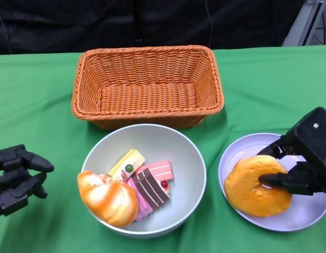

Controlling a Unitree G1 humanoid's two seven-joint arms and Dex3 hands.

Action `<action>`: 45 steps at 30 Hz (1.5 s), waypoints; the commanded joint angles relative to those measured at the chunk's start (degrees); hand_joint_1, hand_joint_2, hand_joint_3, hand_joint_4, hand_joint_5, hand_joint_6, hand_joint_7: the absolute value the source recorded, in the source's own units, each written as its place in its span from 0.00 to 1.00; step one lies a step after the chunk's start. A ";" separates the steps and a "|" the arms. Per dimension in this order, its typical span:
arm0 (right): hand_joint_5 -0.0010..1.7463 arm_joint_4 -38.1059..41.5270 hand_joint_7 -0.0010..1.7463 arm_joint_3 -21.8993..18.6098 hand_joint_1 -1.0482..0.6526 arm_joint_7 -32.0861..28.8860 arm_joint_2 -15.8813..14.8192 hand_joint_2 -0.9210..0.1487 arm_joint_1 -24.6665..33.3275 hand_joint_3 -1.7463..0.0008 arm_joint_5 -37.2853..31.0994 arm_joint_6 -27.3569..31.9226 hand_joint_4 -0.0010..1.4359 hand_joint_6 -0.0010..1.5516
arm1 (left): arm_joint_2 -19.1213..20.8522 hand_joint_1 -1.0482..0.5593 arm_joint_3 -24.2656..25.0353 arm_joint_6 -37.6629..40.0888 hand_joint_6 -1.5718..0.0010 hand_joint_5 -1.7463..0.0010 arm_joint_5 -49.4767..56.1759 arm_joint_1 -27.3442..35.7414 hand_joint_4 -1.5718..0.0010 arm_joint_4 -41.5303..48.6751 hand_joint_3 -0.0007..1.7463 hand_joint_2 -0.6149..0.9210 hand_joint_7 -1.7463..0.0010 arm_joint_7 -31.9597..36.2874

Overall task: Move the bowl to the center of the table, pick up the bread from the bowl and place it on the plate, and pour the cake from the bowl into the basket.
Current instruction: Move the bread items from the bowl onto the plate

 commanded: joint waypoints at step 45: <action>0.06 -13.30 0.04 4.55 0.28 -6.14 3.23 0.00 12.05 0.94 -9.08 -32.86 0.17 0.12 | 1.38 0.65 0.28 1.51 0.48 0.17 -0.80 0.47 0.53 -0.56 0.22 1.00 0.42 -0.11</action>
